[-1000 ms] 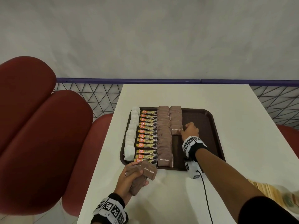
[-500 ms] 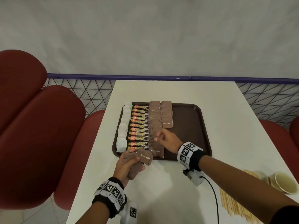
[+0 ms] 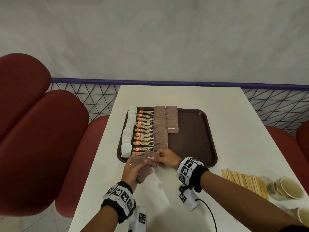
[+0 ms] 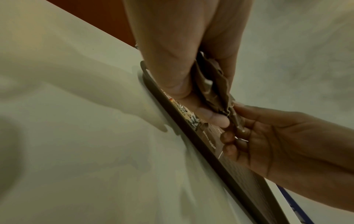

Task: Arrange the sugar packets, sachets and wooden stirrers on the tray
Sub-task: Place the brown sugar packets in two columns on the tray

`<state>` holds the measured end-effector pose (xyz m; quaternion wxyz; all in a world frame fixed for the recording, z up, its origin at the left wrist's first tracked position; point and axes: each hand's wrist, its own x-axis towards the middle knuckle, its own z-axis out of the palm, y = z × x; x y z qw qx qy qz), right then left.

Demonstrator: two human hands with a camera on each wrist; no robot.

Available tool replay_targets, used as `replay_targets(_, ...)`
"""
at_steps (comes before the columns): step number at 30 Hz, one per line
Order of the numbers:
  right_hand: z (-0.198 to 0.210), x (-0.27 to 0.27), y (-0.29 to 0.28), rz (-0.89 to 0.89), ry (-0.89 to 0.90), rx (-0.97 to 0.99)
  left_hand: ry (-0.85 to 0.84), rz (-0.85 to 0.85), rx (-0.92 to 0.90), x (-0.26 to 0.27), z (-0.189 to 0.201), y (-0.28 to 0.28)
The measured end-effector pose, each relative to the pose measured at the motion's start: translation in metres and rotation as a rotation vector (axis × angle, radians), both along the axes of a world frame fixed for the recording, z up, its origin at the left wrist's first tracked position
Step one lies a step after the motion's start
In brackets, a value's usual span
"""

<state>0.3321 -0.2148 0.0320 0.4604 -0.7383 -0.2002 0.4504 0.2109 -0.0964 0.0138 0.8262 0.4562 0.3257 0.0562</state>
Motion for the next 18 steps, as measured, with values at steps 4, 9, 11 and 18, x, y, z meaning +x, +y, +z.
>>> replay_targets(4,0.001,-0.001,-0.001,-0.015,0.069,0.047,0.022,0.027,0.006,0.001,-0.003,0.002)
replay_targets(9,-0.003,0.002,-0.003,-0.061,0.075,0.069,0.006,-0.028,0.011,0.000,-0.001,0.001)
replay_targets(11,-0.004,0.006,-0.004,-0.119,0.053,0.069,-0.002,-0.025,-0.004,0.000,-0.001,0.003)
replay_targets(18,-0.007,0.050,-0.023,-0.403,-0.335,-0.083,-0.031,-0.011,-0.047,-0.001,0.004,0.009)
